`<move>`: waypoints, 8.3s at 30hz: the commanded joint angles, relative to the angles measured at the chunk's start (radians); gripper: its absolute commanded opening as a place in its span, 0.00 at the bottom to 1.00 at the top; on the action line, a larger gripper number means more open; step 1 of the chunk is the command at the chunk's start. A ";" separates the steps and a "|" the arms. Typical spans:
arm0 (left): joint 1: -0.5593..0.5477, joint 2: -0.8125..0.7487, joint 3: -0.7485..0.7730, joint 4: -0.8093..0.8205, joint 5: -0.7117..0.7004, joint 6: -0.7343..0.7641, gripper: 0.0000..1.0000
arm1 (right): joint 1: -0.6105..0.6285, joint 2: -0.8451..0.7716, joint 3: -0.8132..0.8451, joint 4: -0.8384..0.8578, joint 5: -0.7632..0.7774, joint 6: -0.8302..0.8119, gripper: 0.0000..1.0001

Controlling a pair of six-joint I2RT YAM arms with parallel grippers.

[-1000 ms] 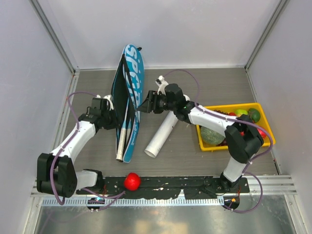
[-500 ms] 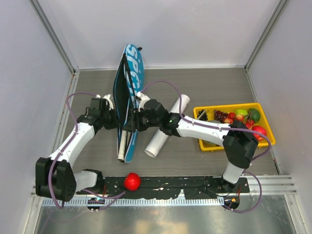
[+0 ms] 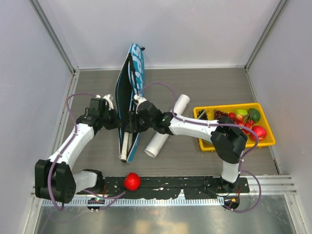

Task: Pack up the badminton gear

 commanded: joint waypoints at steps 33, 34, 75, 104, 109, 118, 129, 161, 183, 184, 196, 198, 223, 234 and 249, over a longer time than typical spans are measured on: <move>0.043 -0.004 0.160 -0.140 -0.051 0.185 0.00 | -0.042 0.292 0.140 -0.273 0.369 -0.029 0.24; 0.043 -0.004 0.163 -0.148 -0.059 0.193 0.00 | -0.049 0.296 0.139 -0.272 0.367 -0.027 0.24; 0.063 -0.034 0.029 0.048 0.165 0.070 0.00 | -0.171 -0.124 0.104 -0.123 0.169 -0.119 0.95; 0.076 0.031 0.060 0.053 0.165 0.044 0.00 | -0.400 0.126 -0.010 0.231 -0.151 -0.136 0.80; 0.082 0.027 0.075 0.048 0.167 0.043 0.00 | -0.400 0.151 0.010 0.245 -0.176 -0.107 0.53; 0.065 0.030 0.085 0.122 0.314 0.133 0.08 | -0.395 0.109 0.001 0.398 -0.285 0.105 0.07; -0.001 0.160 0.109 0.146 0.463 0.127 0.52 | -0.397 0.129 -0.005 0.472 -0.298 0.185 0.06; -0.015 0.317 0.128 0.117 0.182 0.044 0.46 | -0.414 0.195 -0.179 0.679 -0.245 0.349 0.79; -0.013 0.337 0.040 0.234 0.104 -0.057 0.39 | -0.385 0.246 0.033 0.179 0.019 0.172 0.87; -0.013 0.341 0.037 0.241 0.104 -0.060 0.39 | -0.385 0.253 0.039 0.181 0.019 0.175 0.87; -0.013 0.315 0.035 0.239 0.084 -0.065 0.38 | -0.383 0.284 0.054 0.337 -0.079 0.235 0.44; -0.013 0.297 0.054 0.214 0.075 -0.060 0.38 | -0.383 0.277 0.057 0.362 -0.090 0.245 0.29; 0.250 -0.162 0.348 -0.119 -0.095 0.046 0.57 | -0.375 0.112 0.514 0.204 -0.219 0.042 0.05; 0.333 -0.223 0.353 -0.121 -0.071 -0.039 0.69 | -0.371 0.045 0.695 0.020 -0.262 -0.320 0.05; 0.382 -0.262 0.385 -0.177 -0.184 -0.240 0.77 | -0.352 -0.001 0.828 -0.204 -0.403 -1.014 0.05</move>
